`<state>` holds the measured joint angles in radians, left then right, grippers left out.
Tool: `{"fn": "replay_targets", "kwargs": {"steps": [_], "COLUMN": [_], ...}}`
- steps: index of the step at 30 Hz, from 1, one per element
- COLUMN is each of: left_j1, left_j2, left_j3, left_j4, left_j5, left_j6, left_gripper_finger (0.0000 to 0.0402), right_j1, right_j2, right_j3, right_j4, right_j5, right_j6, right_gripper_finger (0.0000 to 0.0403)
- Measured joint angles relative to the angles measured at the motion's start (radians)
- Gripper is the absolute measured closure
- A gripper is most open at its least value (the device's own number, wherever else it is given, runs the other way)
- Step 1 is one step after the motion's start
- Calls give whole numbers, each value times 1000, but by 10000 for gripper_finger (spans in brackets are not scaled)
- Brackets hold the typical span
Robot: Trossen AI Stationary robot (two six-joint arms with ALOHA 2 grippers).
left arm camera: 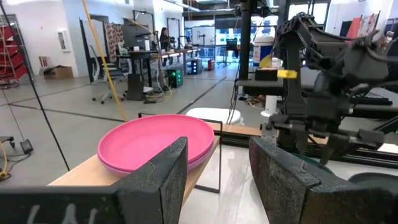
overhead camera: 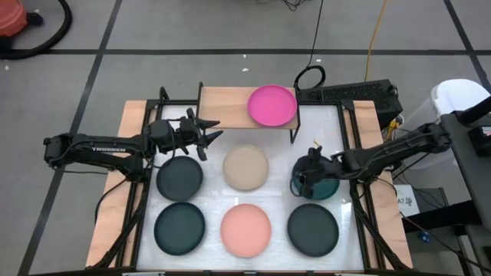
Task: Place and stack plates onto a shelf
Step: Stack the right dark green plate on top of the pink plate on the shelf
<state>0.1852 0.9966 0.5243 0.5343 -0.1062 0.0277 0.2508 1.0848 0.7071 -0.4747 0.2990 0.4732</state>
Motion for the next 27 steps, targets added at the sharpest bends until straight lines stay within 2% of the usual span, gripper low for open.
{"fn": "replay_targets", "kwargs": {"steps": [7,20,27], "left_j1": [0,0,0], "left_j2": [0,0,0], "left_j3": [0,0,0], "left_j4": [-7,-8,-8], "left_j5": [0,0,0], "left_j6": [0,5,19], "left_gripper_finger": [225,225,225], "right_j1": [0,0,-2], "right_j2": [78,226,261], "right_j3": [0,0,0], "right_j4": [-30,-23,-10], "right_j5": [-68,-67,-65], "right_j6": [71,156,196], "right_gripper_finger": [298,298,298]}}
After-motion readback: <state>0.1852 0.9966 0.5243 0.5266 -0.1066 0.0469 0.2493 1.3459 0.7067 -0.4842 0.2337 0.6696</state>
